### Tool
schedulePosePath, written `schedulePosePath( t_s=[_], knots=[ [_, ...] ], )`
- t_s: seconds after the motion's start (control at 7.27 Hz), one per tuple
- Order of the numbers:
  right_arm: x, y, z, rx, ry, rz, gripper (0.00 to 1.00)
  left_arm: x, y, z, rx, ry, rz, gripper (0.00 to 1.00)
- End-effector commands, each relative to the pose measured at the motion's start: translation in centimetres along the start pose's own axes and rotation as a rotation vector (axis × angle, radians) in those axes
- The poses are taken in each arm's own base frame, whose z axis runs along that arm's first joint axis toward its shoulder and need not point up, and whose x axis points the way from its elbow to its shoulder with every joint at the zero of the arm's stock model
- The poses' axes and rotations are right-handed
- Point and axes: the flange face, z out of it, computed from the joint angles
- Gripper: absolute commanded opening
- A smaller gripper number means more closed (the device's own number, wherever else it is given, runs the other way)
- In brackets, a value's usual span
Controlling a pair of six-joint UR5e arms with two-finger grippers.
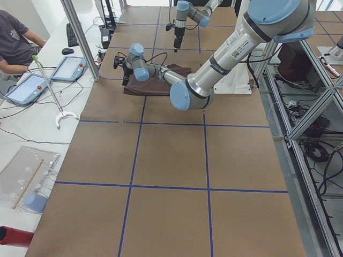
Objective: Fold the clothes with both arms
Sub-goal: 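Release the shirt and move the right gripper to its edge nearest the robot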
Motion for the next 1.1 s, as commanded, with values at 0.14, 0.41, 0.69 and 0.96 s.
schedulePosePath(
  t_s=[0.14,0.41,0.69,0.96],
  knots=[
    [-7.2,2.5,1.7,0.0,0.172,-0.189,1.0,-2.2,4.1,-11.0,-0.039,-0.037,0.028,1.0],
    [-11.1,6.2,4.1,-0.043,0.238,-0.275,1.0,-3.5,5.6,-14.0,-0.048,-0.046,0.026,1.0],
    [-13.1,8.5,7.7,-0.093,0.287,-0.294,1.0,-3.6,5.9,-14.0,-0.049,-0.048,0.028,1.0],
    [-13.1,10.9,9.5,-0.123,0.357,-0.312,1.0,-3.3,7.1,-12.8,-0.071,-0.054,0.034,1.0]
  ],
)
